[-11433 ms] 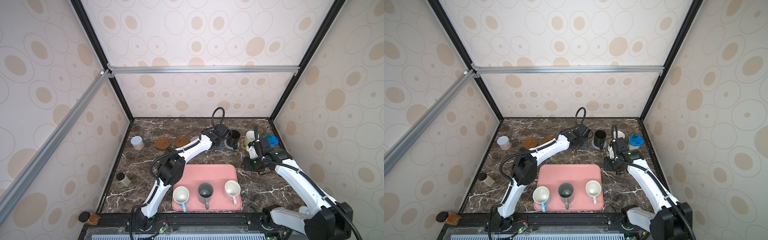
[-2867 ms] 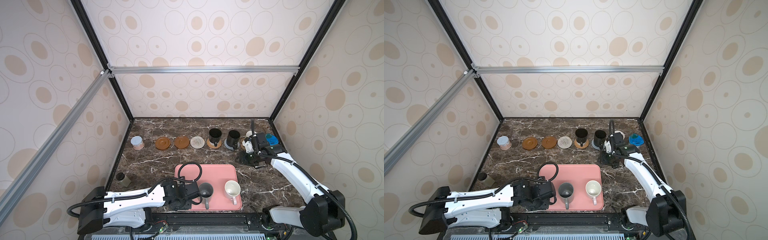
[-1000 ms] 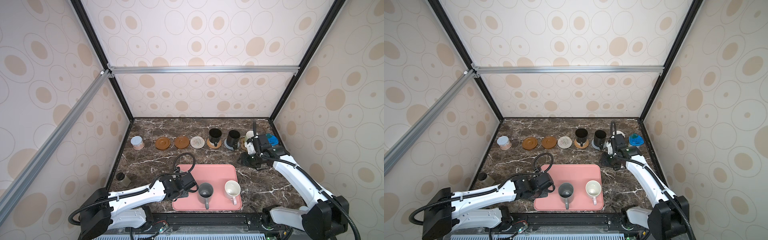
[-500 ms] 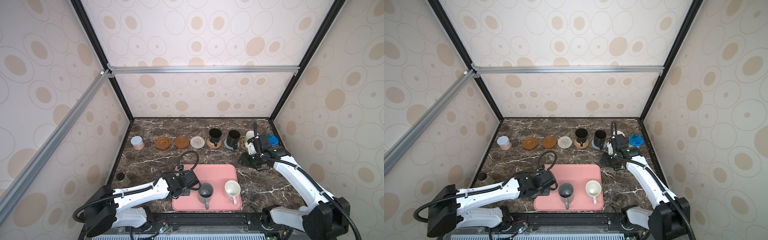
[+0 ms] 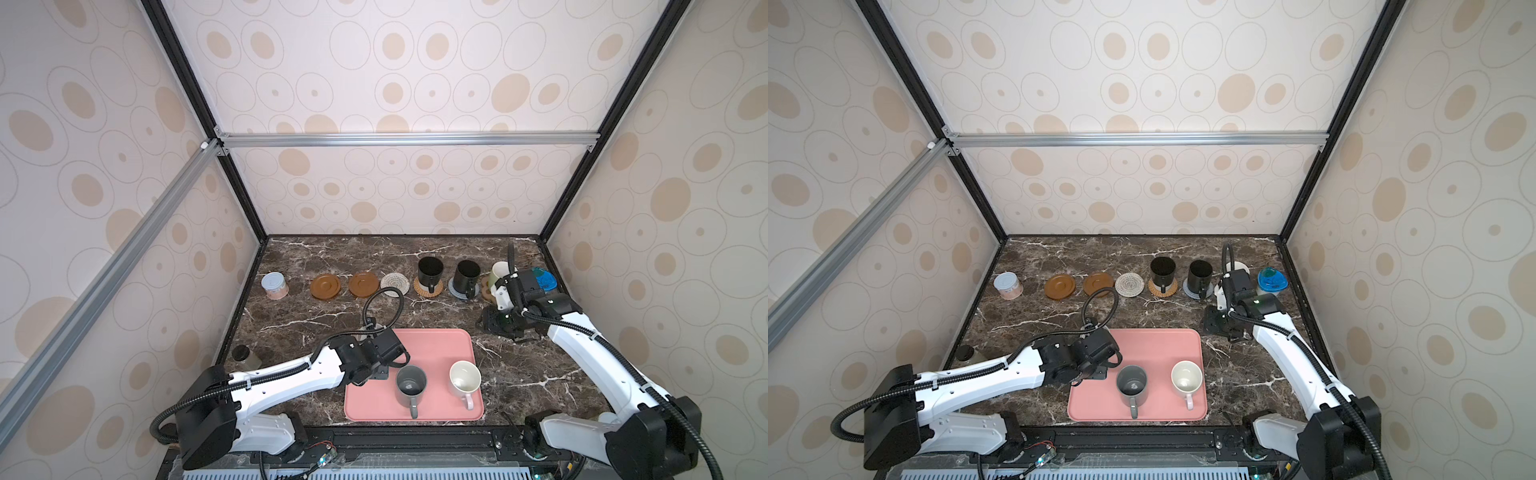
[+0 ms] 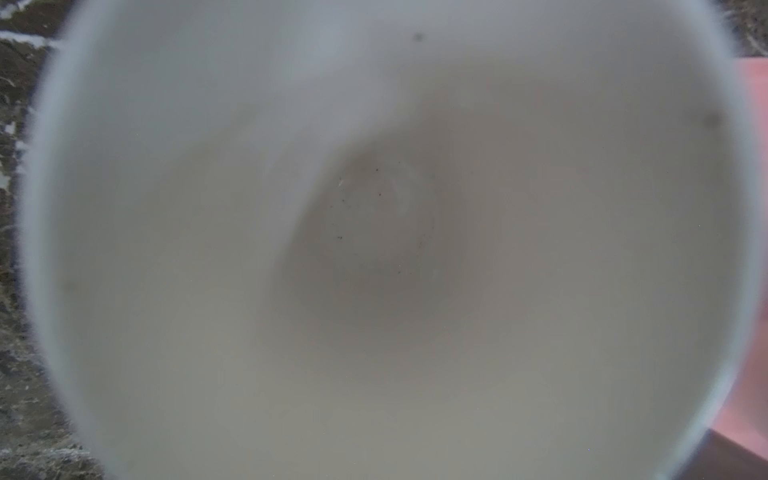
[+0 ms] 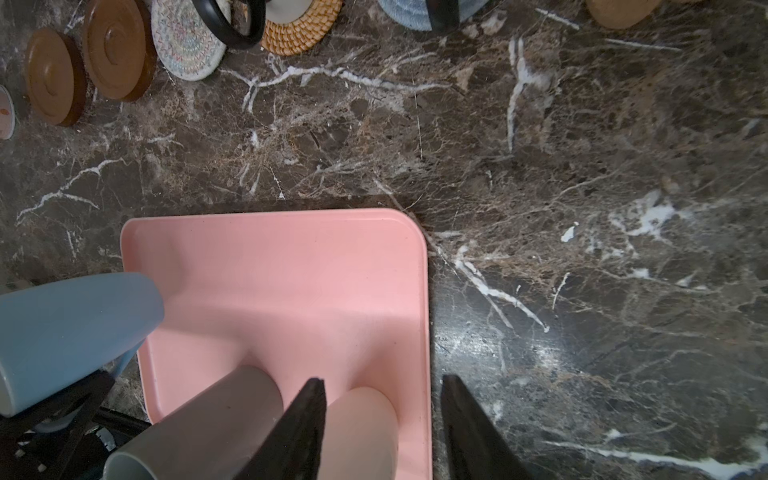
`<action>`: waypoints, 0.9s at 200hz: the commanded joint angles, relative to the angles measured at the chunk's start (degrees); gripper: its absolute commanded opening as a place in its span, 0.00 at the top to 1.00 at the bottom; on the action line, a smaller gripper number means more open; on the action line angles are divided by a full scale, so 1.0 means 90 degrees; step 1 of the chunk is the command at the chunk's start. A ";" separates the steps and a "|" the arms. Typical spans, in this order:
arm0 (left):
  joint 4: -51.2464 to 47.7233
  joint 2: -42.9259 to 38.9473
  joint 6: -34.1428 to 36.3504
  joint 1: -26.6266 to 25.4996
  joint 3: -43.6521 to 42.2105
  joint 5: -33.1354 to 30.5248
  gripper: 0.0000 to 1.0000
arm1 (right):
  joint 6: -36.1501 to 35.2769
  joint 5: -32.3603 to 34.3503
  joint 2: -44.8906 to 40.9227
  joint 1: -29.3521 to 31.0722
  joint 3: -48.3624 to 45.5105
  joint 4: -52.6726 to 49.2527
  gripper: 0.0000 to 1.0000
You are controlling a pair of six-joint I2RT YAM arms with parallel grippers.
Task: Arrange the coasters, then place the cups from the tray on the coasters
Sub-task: 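Lift the white mug and carry it with the left gripper toward the coasters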
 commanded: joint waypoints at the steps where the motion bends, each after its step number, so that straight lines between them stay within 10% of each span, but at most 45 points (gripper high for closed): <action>1: 0.0204 0.0117 0.0389 0.0318 0.0531 -0.0253 0.93 | 0.0016 0.0127 -0.0172 0.0033 -0.0084 -0.0166 0.51; 180: 0.0911 0.2863 0.2521 0.2103 0.3403 0.0349 0.93 | 0.0072 0.0405 -0.0727 0.0029 -0.0365 -0.0478 0.51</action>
